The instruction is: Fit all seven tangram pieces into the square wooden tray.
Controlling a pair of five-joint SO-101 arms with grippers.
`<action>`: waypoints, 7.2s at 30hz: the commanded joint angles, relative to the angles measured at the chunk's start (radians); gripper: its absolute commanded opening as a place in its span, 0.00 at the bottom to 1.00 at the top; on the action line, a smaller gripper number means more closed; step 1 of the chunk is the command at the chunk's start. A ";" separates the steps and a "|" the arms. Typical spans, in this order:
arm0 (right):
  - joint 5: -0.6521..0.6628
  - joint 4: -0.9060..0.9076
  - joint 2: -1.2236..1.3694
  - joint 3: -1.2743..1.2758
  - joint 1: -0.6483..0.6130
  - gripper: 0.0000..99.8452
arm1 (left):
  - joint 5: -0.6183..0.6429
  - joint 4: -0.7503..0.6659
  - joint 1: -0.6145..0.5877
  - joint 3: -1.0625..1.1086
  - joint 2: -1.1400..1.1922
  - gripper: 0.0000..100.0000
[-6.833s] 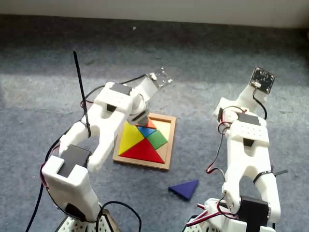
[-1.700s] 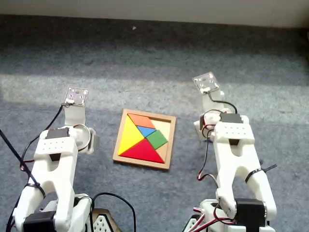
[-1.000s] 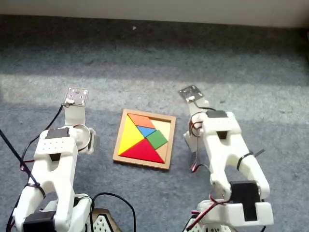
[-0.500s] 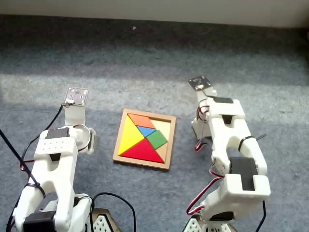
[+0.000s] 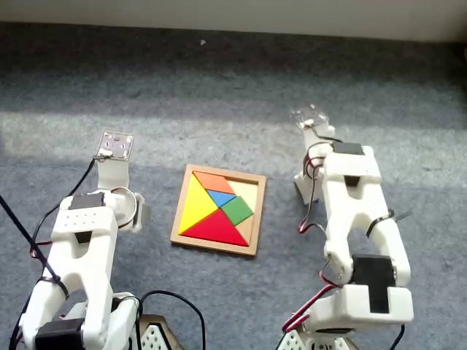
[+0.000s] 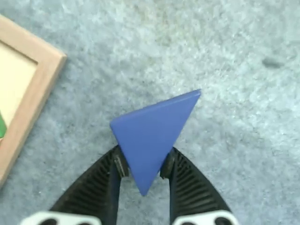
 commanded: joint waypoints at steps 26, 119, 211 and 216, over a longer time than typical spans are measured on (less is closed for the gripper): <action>-0.265 0.018 -0.160 0.110 -0.512 0.01 | 0.006 -0.011 0.002 -0.007 -0.021 0.24; -0.348 0.171 0.148 -0.252 -0.446 0.01 | 0.005 -0.011 0.002 -0.007 -0.019 0.24; -0.313 -0.130 0.096 -0.056 -0.260 0.01 | 0.005 -0.014 0.005 -0.007 -0.019 0.24; -0.252 -0.031 0.128 -0.058 -0.295 0.01 | 0.005 -0.014 0.005 -0.007 -0.019 0.24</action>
